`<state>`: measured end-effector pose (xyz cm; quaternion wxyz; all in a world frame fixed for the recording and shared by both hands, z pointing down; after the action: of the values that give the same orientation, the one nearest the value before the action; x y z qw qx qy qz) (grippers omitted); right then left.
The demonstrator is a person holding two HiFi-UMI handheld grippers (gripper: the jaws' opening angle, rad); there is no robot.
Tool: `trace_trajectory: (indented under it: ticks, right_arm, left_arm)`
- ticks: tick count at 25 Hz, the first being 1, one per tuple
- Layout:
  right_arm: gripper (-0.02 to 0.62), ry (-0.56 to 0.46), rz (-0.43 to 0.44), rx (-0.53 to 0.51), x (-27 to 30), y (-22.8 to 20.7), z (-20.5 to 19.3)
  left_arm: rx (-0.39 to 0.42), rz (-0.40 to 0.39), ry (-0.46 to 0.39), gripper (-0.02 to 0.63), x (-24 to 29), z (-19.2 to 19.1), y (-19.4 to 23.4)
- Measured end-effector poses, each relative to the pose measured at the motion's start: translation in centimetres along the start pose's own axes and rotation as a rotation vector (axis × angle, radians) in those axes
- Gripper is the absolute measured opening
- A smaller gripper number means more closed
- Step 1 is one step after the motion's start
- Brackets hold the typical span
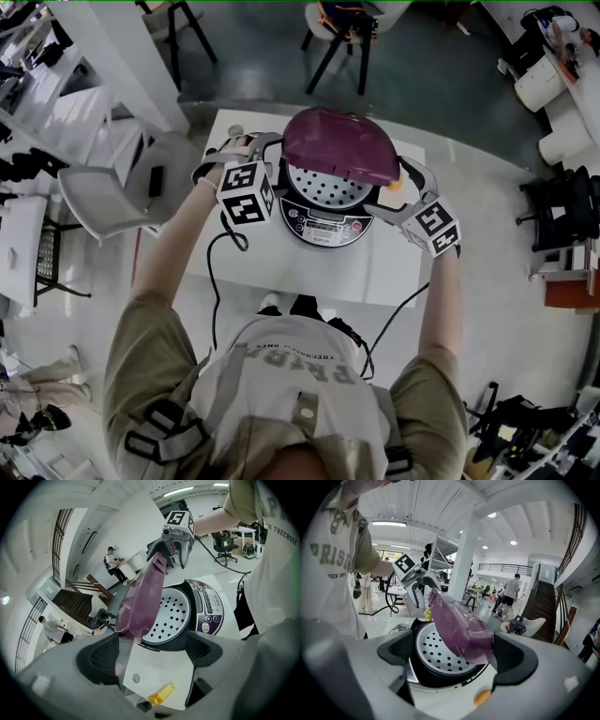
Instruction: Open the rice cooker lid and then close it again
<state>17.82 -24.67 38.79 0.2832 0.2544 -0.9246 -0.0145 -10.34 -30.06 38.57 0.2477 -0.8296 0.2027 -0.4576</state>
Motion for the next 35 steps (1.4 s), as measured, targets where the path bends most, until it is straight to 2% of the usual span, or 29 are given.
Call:
trace_trajectory:
  ticks: [19, 35]
  right_arm:
    - [0.508, 0.08, 0.081, 0.012, 0.6, 2.0, -2.0]
    - [0.508, 0.16, 0.151, 0.034, 1.5, 3.0, -3.6]
  left_arm:
    - [0.052, -0.105, 0.033, 0.459, 0.8, -1.1, -2.8]
    - [0.055, -0.177, 0.062, 0.466, 1.9, -2.0, -4.8]
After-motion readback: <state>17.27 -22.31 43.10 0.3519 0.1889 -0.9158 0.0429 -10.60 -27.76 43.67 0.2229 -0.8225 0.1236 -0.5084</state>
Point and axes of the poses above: the fingertips, and each gripper's own axes: x forward along the fingers, y to its left, z out of its top, the point moved 10 cm from there along -x, backward along the fingers, and after that the axes turned 8 degrees about z, right-handed, at the moved point
